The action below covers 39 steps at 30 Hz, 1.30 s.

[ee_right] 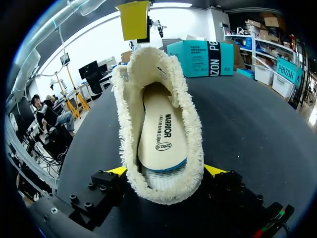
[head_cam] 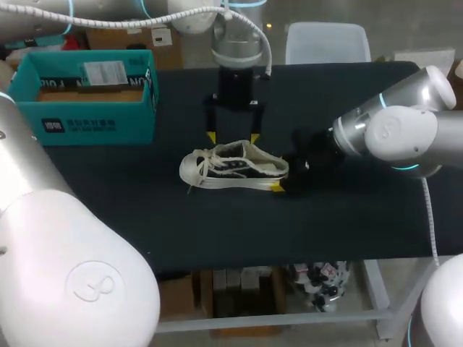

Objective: Open the shoe tongue, take the insole out of the shoe, put the insole back into the shoe, and pack the shoe into the shoebox

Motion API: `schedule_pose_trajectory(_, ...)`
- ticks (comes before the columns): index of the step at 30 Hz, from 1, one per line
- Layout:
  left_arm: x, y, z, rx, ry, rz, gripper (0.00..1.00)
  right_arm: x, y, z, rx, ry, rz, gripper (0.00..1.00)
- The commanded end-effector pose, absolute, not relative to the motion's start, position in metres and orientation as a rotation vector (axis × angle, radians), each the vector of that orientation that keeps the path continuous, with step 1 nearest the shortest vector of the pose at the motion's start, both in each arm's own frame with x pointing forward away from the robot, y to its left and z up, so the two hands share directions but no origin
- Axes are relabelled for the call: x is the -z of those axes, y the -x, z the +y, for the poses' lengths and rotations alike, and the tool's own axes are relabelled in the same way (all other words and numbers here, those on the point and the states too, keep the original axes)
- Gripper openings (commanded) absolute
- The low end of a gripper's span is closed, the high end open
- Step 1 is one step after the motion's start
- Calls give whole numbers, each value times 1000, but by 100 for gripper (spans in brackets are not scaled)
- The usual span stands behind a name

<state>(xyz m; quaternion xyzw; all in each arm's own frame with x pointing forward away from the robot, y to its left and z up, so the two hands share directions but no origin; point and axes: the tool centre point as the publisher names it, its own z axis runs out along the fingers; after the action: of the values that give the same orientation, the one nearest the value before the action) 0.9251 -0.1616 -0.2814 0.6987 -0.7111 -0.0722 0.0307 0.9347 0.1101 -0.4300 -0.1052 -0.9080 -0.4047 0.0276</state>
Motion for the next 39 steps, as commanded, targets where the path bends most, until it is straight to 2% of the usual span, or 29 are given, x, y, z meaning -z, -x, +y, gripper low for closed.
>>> schedule_pose_trajectory(1, 291, -934, -173, 419, -2175, -2213, 80, 438, -937, 111, 1249, 323, -2800, 0)
schedule_pose_trajectory(10, 305, -933, -172, 521, -2161, -2226, 75, 438, -937, 111, 1249, 323, -2800, 0)
schedule_pose_trajectory(11, 307, -933, -171, 529, -2156, -2225, 73, 438, -937, 111, 1249, 323, -2800, 0)
schedule_pose_trajectory(15, 309, -934, -170, 546, -2162, -2221, 50, 438, -937, 111, 1249, 323, -2800, 0)
schedule_pose_trajectory(20, 310, -936, -166, 564, -2170, -2221, 45, 438, -937, 111, 1249, 323, -2800, 0)
schedule_pose_trajectory(22, 311, -938, -164, 566, -2177, -2218, 36, 438, -937, 111, 1249, 323, -2800, 0)
schedule_pose_trajectory(23, 312, -939, -163, 564, -2177, -2215, 26, 438, -937, 111, 1249, 323, -2800, 0)
schedule_pose_trajectory(24, 312, -939, -163, 561, -2177, -2215, 10, 438, -937, 111, 1249, 323, -2800, 0)
schedule_pose_trajectory(25, 312, -939, -162, 554, -2172, -2214, 0, 438, -937, 111, 1249, 323, -2800, 0)
schedule_pose_trajectory(39, 282, -918, -129, 190, -2136, -2236, 0, 438, -937, 111, 1249, 323, -2800, 0)
